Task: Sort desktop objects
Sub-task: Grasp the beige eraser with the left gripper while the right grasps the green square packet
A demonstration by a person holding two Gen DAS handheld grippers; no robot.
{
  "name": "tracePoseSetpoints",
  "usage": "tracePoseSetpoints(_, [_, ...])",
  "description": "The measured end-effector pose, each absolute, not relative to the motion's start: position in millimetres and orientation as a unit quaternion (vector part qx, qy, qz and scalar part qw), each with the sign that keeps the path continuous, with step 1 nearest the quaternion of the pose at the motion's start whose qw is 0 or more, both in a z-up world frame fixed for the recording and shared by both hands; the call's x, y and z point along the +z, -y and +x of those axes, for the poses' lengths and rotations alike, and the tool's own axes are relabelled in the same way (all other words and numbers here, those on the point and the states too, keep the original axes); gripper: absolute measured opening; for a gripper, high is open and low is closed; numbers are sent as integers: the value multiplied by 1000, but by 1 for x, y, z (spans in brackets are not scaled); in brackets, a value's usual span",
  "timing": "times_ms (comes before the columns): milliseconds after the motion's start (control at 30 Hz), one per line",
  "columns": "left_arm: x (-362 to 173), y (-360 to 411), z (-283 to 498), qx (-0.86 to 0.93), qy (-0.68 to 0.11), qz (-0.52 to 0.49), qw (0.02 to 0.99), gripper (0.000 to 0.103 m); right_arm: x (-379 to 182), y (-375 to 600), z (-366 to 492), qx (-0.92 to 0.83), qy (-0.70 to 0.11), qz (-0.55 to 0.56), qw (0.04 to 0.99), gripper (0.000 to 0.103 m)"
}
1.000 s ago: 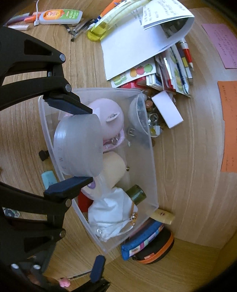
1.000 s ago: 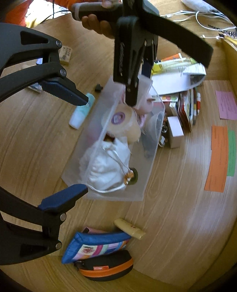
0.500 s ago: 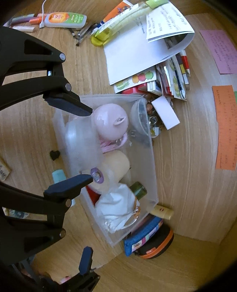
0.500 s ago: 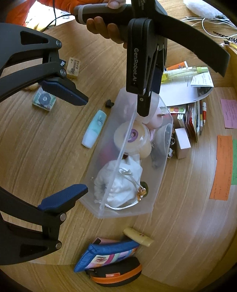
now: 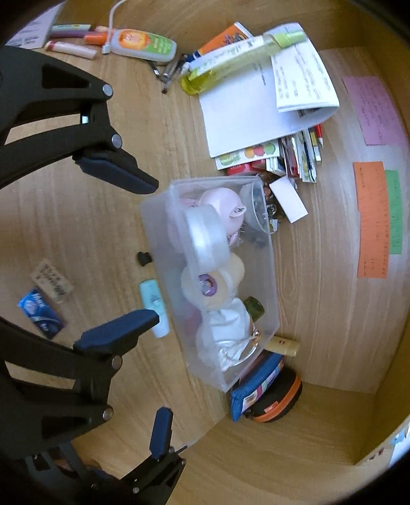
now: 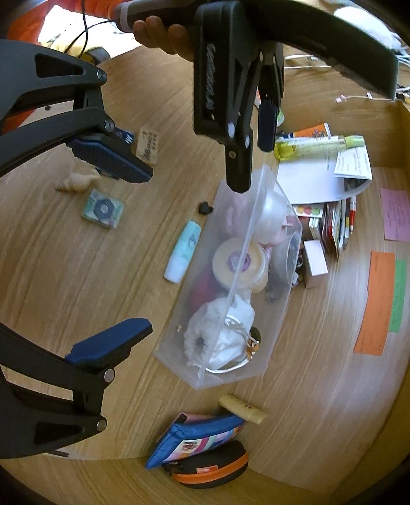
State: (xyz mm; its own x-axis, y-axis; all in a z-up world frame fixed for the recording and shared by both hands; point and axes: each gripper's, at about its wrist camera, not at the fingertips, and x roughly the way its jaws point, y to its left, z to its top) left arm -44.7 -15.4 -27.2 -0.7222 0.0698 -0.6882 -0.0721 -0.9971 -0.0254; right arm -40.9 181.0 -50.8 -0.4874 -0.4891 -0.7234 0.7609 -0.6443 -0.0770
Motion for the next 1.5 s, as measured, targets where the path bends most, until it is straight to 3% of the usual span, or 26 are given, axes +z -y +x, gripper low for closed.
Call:
tracePoseSetpoints(667, [-85, 47, 27, 908, -28, -417, 26, 79, -74, -184, -7, -841, -188, 332, 384, 86])
tracePoseSetpoints(833, [-93, 33, 28, 905, -52, -420, 51, 79, -84, -180, -11, -837, -190, 348, 377, 82])
tracePoseSetpoints(967, [-96, 25, 23, 901, -63, -424, 64, 79, -89, -178, -16, -835, -193, 361, 367, 67])
tracePoseSetpoints(1200, [-102, 17, 8, 892, -73, -439, 78, 78, -95, -175, -21, -833, -201, 370, 359, 67])
tracePoseSetpoints(1300, [-102, 14, 2, 891, -75, -441, 82, 73, -98, -173, -23, -830, -211, 372, 358, 66])
tracePoseSetpoints(1433, [-101, 8, -3, 891, -79, -439, 90, 59, -99, -173, -28, -828, -213, 374, 360, 65])
tracePoseSetpoints(1500, [-101, 7, -4, 891, -78, -437, 92, 54, -98, -173, -31, -824, -208, 379, 366, 57])
